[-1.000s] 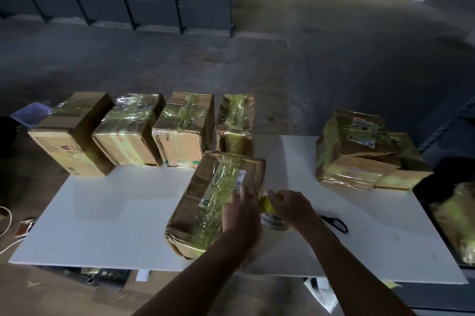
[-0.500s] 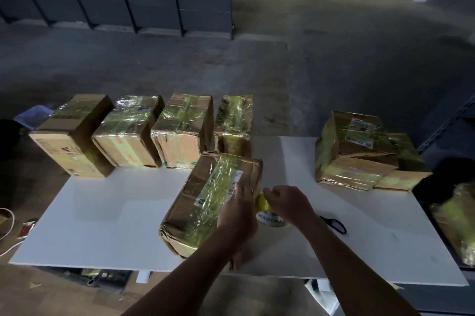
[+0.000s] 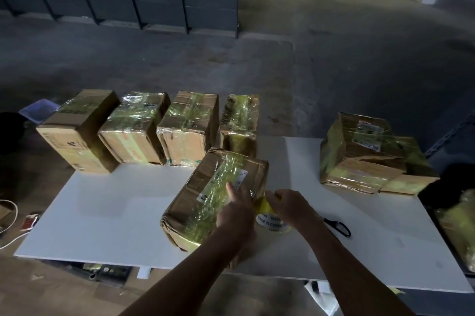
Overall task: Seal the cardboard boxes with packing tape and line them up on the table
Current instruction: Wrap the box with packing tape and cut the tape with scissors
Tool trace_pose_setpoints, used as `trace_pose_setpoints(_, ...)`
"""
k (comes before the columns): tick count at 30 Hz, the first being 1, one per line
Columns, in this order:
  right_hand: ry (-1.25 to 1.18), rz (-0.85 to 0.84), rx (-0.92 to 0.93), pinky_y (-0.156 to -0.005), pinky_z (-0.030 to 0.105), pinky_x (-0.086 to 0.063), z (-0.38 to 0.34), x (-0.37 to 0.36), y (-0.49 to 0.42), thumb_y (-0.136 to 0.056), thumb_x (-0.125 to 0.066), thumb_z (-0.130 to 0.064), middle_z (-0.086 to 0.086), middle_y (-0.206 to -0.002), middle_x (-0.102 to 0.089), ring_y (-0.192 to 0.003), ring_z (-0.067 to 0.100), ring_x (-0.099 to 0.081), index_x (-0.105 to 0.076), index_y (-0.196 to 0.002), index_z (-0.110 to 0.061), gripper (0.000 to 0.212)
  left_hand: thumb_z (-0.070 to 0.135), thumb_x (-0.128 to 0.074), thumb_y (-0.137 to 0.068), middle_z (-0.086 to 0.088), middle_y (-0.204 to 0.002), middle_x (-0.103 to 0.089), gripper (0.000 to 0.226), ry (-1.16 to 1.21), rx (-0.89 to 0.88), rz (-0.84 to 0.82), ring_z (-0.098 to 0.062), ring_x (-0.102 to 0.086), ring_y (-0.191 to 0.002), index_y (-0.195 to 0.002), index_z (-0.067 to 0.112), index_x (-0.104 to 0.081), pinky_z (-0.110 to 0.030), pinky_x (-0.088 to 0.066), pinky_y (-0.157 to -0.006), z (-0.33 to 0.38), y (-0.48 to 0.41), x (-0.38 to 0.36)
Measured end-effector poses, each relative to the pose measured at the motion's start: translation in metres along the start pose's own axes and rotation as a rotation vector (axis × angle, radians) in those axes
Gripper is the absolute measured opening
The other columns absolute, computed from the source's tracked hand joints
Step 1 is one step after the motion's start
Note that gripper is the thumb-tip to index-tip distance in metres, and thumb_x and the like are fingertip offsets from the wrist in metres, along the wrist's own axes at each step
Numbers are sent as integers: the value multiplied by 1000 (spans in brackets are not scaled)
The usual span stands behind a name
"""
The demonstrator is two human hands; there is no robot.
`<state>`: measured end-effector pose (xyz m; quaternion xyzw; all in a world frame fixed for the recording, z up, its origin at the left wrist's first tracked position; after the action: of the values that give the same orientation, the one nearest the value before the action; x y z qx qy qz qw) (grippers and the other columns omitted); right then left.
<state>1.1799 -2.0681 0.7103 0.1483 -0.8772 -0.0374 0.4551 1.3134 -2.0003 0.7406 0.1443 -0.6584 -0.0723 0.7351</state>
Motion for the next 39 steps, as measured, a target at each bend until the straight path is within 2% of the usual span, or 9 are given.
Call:
trace_pose_setpoints(6,-5,8,29,-53,28,-34,-5,5,-3,-93,-50,-44,1,-54,-46,-55,18,-47,-45,-56,-15,47,13,-61,-88,-31,-155,8,83,151,7,-8,-39,-59,-115,-150,6,-6,-33,-50,-81,-2,2,5)
trace_pose_setpoints(10,-35,-25,83,-52,27,-32,-14,16,-9,-92,-51,-44,-2,-50,-41,-49,13,-40,-43,-54,-18,47,11,-57,-89,-32,-155,4,79,160,11,-10,-40,-60,-111,-150,4,-7,-33,-49,-77,-7,-3,8)
trace_pose_setpoints(17,-68,-15,169,-52,29,-31,-48,46,-17,-92,-50,-47,-3,-52,-43,-49,11,-42,-47,-58,-17,46,22,-50,-91,-20,-141,-40,49,538,46,65,-40,-57,-111,-136,13,-35,-41,-48,-89,-24,-10,35)
trace_pose_setpoints(21,-77,5,262,-50,26,-31,-77,63,-18,-94,-51,-43,-1,-55,-46,-49,11,-44,-49,-61,-16,43,6,-55,-84,2,-100,-55,43,840,76,79,-19,-55,-91,-125,16,-48,-32,-48,-74,-40,-3,49)
trace_pose_setpoints(25,-116,-46,399,-45,20,-30,-97,70,-17,-96,-51,-37,-7,-53,-46,-43,3,-39,-51,-63,-23,36,-2,-59,-77,-1,-102,-64,53,1156,156,37,-24,-62,-95,-124,21,-55,-44,-57,-81,-59,2,39)
trace_pose_setpoints(29,-161,-87,445,-48,17,-32,-110,64,-21,-97,-51,-37,-6,-59,-50,-47,0,-44,-60,-74,-18,31,-7,-60,-80,-13,-95,-67,39,1427,170,-27,-23,-62,-73,-112,15,-61,-22,-40,-44,-76,9,25)
trace_pose_setpoints(35,-172,-151,341,-67,31,-43,-111,32,-25,-81,-38,-72,-2,-71,-61,-71,15,-60,-66,-85,-21,57,12,-66,-64,-21,-103,-68,55,1544,148,-102,-28,-63,-80,-117,20,-61,-29,-39,-56,-101,8,2)
trace_pose_setpoints(37,-169,-125,366,-65,30,-43,-115,22,-26,-81,-40,-68,8,-75,-64,-72,21,-61,-68,-84,-15,60,16,-66,-66,-12,-103,-68,59,1502,120,-114,-19,-64,-76,-124,21,-57,-24,-41,-47,-109,7,-4)
trace_pose_setpoints(39,-169,-117,416,-57,26,-37,-123,12,-24,-86,-45,-59,13,-69,-61,-62,22,-57,-67,-80,-6,58,16,-66,-74,-3,-109,-67,60,1410,135,-83,-17,-67,-89,-132,24,-52,-31,-56,-60,-116,9,-10)
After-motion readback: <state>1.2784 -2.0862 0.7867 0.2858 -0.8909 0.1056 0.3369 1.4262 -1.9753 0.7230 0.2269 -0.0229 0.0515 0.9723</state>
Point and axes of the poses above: each hand's wrist, its own y-axis away from the middle knuckle, its own x-axis out of the back of the hand, z = x × y, the point moved 2 cm from there along -y, towards the middle knuckle
